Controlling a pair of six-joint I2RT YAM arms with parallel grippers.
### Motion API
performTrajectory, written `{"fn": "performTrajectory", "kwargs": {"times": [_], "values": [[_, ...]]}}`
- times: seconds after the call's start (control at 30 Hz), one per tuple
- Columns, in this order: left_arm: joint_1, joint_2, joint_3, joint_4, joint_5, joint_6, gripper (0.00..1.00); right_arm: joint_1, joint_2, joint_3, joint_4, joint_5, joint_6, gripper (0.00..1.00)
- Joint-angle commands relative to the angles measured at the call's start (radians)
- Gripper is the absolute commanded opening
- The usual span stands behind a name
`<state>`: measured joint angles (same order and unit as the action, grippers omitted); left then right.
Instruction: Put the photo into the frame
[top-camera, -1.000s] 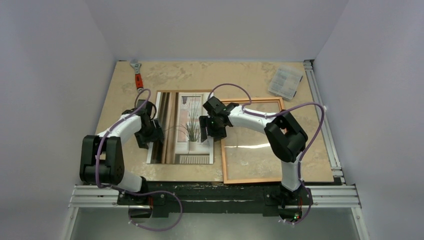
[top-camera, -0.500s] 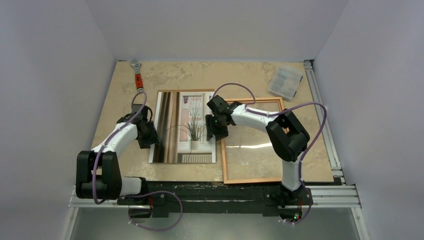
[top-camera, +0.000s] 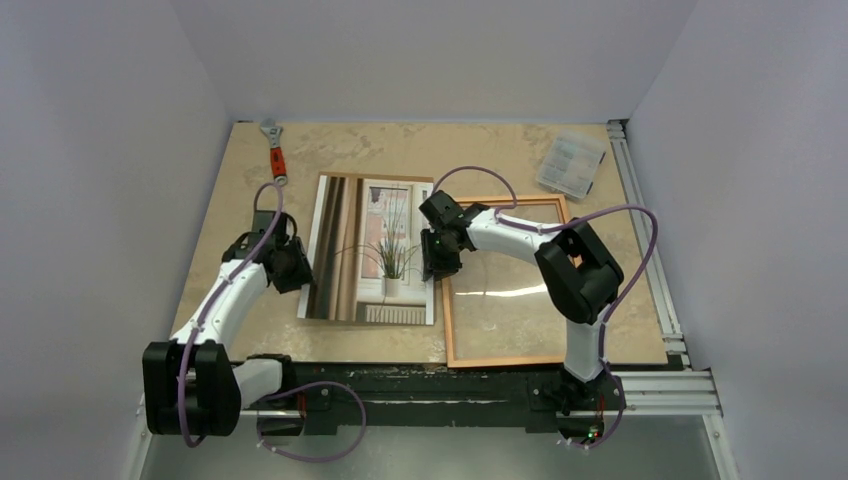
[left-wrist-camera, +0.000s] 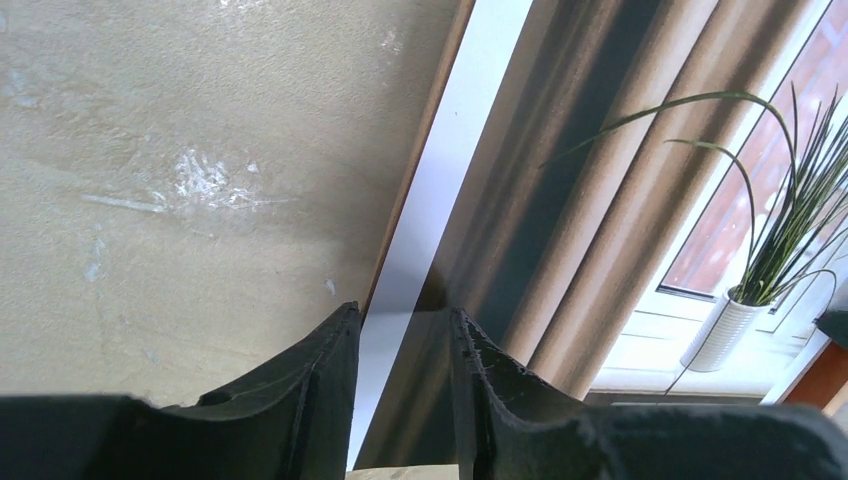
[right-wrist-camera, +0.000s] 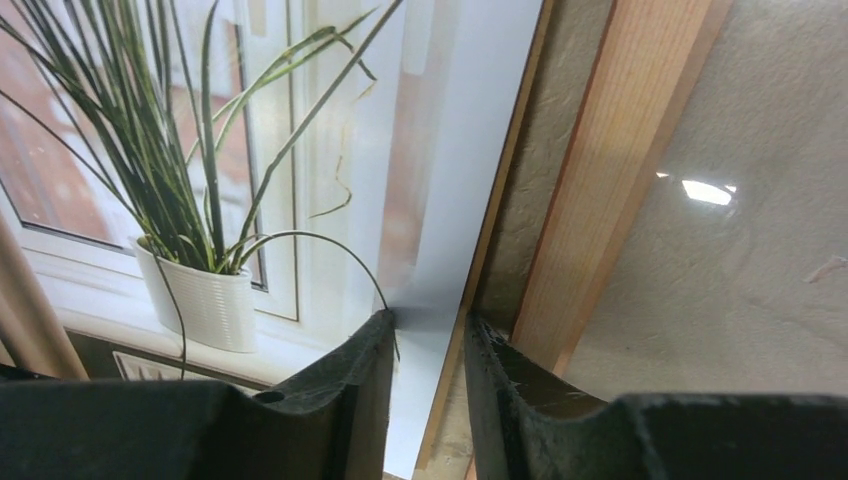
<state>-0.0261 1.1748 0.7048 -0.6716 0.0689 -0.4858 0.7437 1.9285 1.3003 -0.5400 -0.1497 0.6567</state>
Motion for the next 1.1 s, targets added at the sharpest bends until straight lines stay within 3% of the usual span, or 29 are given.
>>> {"fn": "performTrajectory", "kwargs": {"times": [0.0, 0.17, 0.47, 0.87, 1.07], "values": [[-0.036, -0.044, 0.015, 0.047, 0.270, -0.071, 0.03, 0.053, 0.028, -0.024, 0.175, -0.181, 0.052, 0.24], [-0.037, -0.072, 0.027, 0.003, 0.214, -0.064, 0.00, 0.048, 0.011, -0.032, 0.174, -0.172, 0.054, 0.11], [-0.061, -0.159, 0.073, -0.119, 0.036, -0.061, 0.00, 0.046, -0.007, -0.029, 0.172, -0.160, 0.043, 0.12], [-0.227, -0.083, 0.166, -0.213, -0.191, -0.099, 0.00, 0.046, -0.023, -0.027, 0.172, -0.156, 0.026, 0.56], [-0.227, -0.060, 0.137, -0.193, -0.209, -0.109, 0.00, 0.045, -0.020, -0.020, 0.171, -0.156, 0.015, 0.60]]}}
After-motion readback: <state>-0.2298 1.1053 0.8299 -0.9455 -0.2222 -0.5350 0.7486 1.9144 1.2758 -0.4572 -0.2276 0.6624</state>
